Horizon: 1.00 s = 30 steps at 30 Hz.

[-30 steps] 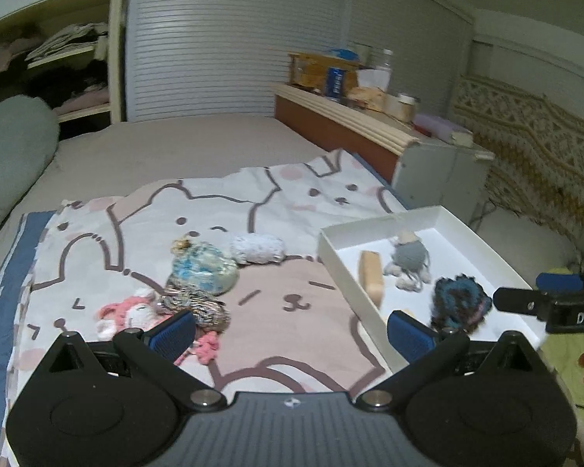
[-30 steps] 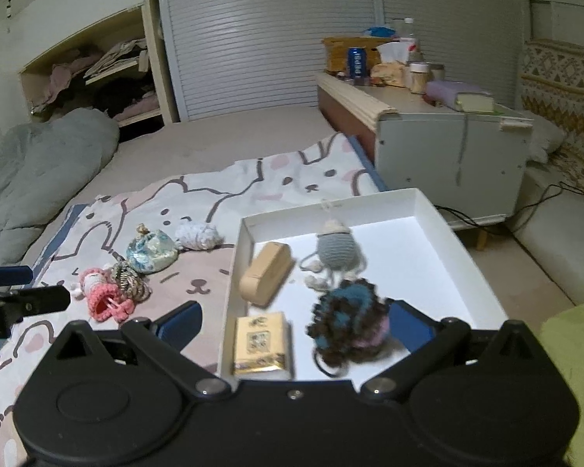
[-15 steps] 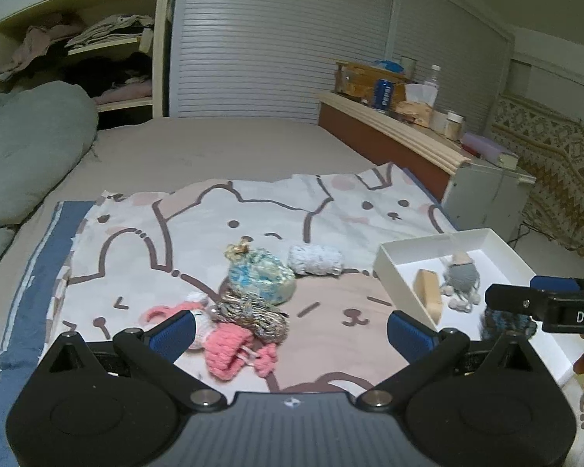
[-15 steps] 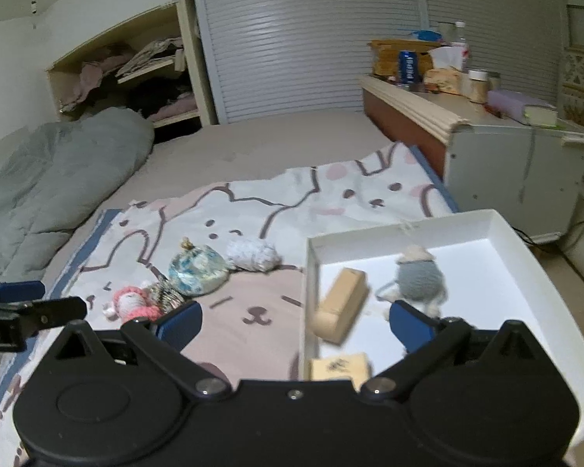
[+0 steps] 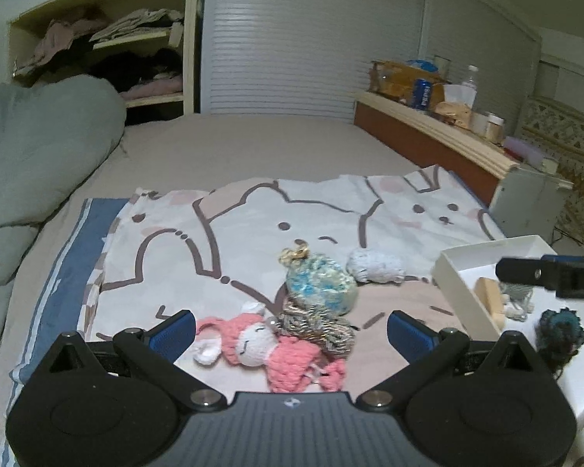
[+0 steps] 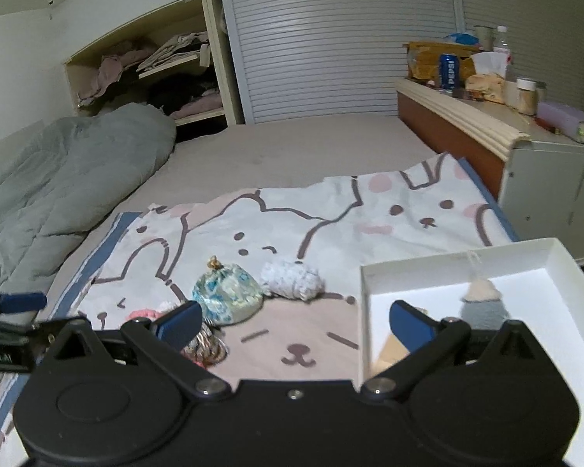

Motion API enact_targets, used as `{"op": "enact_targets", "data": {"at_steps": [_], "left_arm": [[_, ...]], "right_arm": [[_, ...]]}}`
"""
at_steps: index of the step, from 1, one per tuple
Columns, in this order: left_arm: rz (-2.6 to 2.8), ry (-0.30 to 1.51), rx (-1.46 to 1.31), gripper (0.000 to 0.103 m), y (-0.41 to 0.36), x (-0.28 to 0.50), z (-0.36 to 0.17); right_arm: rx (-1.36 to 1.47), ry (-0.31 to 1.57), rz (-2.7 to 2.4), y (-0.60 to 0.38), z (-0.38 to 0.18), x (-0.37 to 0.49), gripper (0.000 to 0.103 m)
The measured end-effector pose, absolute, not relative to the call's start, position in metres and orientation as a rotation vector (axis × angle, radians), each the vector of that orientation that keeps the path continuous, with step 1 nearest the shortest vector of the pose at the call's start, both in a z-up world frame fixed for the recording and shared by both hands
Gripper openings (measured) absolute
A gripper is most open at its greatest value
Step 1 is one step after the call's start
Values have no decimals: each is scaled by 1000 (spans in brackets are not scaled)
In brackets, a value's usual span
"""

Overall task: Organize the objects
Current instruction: 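Withdraw both tools from the box toward the items on the blanket, then grasp pink crocheted bunny with left gripper while right grasps braided rope keychain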

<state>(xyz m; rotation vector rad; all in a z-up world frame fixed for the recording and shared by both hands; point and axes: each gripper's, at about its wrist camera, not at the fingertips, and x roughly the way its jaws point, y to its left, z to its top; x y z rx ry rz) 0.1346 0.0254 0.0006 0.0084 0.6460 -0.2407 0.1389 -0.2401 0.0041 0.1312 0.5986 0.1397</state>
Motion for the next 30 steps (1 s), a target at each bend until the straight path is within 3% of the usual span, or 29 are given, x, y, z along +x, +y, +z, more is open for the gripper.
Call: {"op": "enact_targets", "data": {"at_steps": [20,23,24,30], "left_arm": [[-164,756,-16,103,28,169,-79],[-191,756,-37,102,29,169,-83],[-202,754,-50,102,30,170,-84],[-250,772,-69,73,28,175,-92]], "right_arm": [[179,652,228,-192,-49,212,103],[200,675,270,-185,-61,219,97],[198,686,290,-182,-66,221,91],[185,747,385,-167,-89,227,72]]}}
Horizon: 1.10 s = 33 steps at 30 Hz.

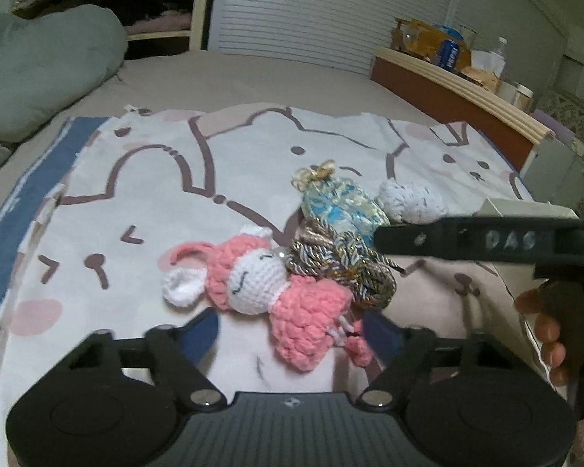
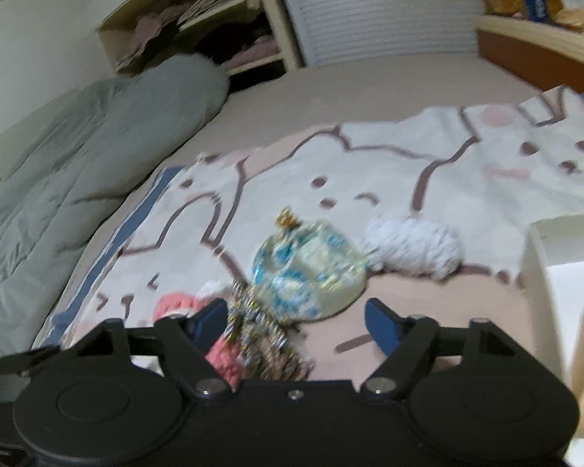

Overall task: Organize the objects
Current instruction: 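Grasp pink crocheted bunny with left gripper while right grasps braided rope keychain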

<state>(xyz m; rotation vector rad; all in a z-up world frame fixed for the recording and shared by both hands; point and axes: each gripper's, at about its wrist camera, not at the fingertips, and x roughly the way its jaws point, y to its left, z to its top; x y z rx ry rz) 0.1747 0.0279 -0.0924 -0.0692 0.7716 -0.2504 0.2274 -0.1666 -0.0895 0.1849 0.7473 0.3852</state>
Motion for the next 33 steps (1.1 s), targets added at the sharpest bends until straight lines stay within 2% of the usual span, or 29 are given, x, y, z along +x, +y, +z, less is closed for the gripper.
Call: {"op": "enact_targets", "data": {"at_steps": [2,9,10,11,12,16,33], "left_arm": [[-262,778,-53,63,25,176,-96],[-281,803,-20,40,20,178,-109],[-284,809,-20,31,20,179,-109],[-287,814,-24,29,20,179,-110],[-287,816,-25,29,20,179,-109],[-285,831,-31,26,22,179,-108],[-309,930,-38,22,19,134,-81]], "right_arm": [[178,767,407,-163,-95,229,66],[156,803,460,-157,-112,230,55],[148,806,458,-156,-113,231,53],[138,810,461,-155,-115,231,51],[134,813,468,-155,-115,230,44],[105,826,467,-153,-112,228,34],[51,927,343,-179,-83,165,30]]}}
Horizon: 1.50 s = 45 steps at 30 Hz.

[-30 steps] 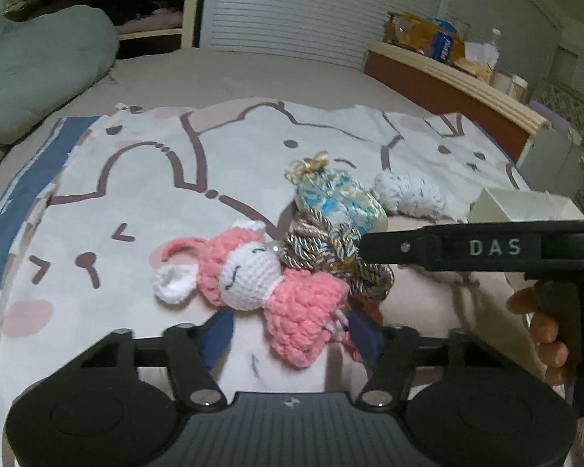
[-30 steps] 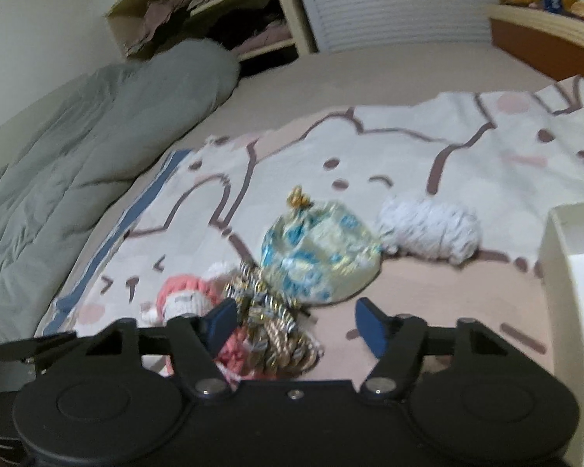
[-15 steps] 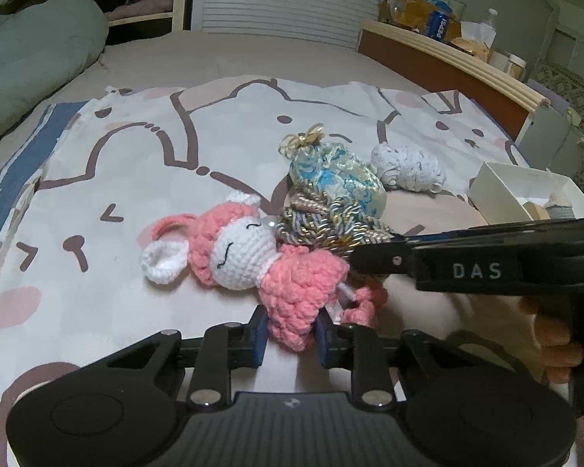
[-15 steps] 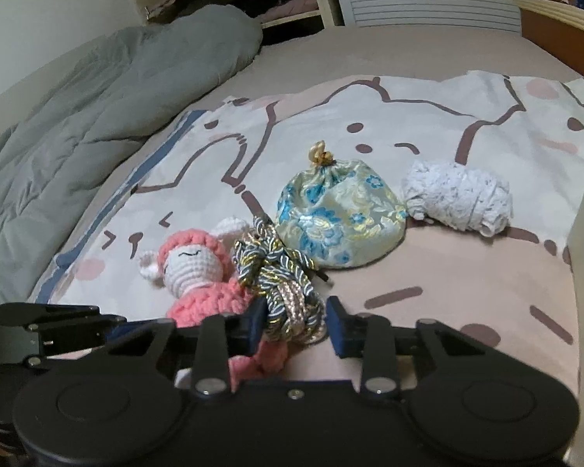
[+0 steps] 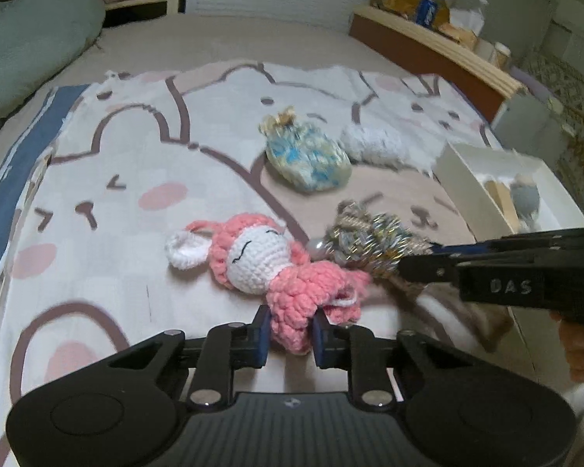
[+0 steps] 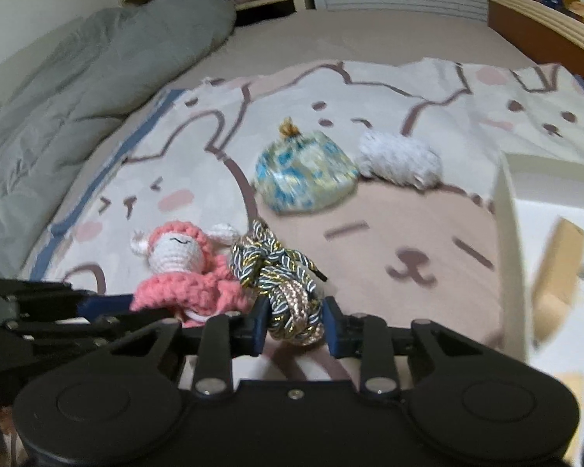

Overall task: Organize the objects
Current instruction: 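Grasp pink crocheted bunny with left gripper while right grasps braided rope keychain, then lift and carry pink bunny with left tool while right carries rope keychain to box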

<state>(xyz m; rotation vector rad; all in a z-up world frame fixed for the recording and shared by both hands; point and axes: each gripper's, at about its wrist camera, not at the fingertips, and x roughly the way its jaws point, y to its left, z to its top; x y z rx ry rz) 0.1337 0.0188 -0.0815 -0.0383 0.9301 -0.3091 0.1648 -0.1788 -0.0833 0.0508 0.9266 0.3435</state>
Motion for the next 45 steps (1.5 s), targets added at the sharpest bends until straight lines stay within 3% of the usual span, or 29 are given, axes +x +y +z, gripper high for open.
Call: {"op": "enact_targets", "data": {"at_steps": [8,13,14,18,19,26,28,29,35,45], "left_arm": [[-314,961,29,25,9,113,-84],[-315,942,67,31,2,116,-87],[-314,941,77,31,0,117,-88],[-314,939,76,32,-2,120,-91],[-314,940,72,32,-2,121,-91],[-309,958,-2,31,2,128,-95],[-307,960,-19,29,4,128,-95],[-306,957,-18,27,4,128,-95],[-268,916,-28,19,9,125,-85],[-264,795,-79,15,14,115,-48]], "right_arm": [[0,985,343,-186,-76,121,30],[-154,897,397,-181,-78,109,37],[-160,890,403,-182,-78,110,39],[-226,841,415,-179,-81,115,64],[-241,836,434,-177,-83,116,65],[-246,848,528,-168,-93,125,58],[-231,868,549,-166,-97,126,41],[-223,881,559,-164,-99,126,37],[-194,864,518,-165,-91,125,34],[-59,790,411,-194,-51,123,34]]}}
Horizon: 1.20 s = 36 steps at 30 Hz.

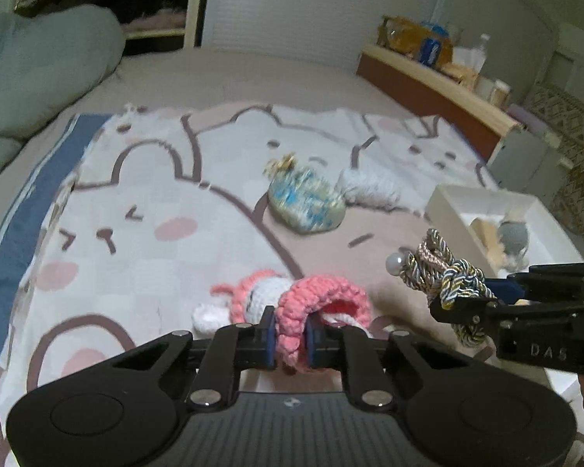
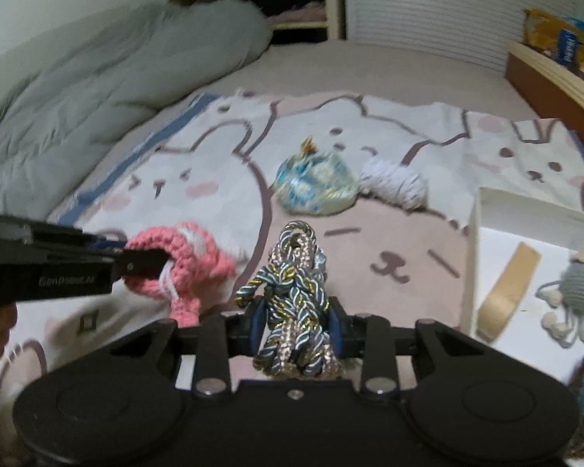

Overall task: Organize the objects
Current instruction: 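Lift and carry pink bunny with left tool while right carries rope keychain to box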

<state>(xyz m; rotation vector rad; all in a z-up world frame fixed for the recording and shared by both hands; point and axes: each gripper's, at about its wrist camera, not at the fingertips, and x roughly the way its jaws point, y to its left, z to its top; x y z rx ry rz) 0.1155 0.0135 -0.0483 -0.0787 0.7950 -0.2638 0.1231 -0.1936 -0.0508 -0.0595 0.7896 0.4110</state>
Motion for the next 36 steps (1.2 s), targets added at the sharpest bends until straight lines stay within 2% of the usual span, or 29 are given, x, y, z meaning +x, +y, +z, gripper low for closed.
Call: {"op": "enact_targets", "data": {"at_steps": [21,36], "left_arm": [[-376,597,-6,15,-30,88,18],[-538,525,72,15,-141,88,54]], "right_arm": [[24,714,281,-254,8,84,34],[114,675,137,-363,41,48,34]]}}
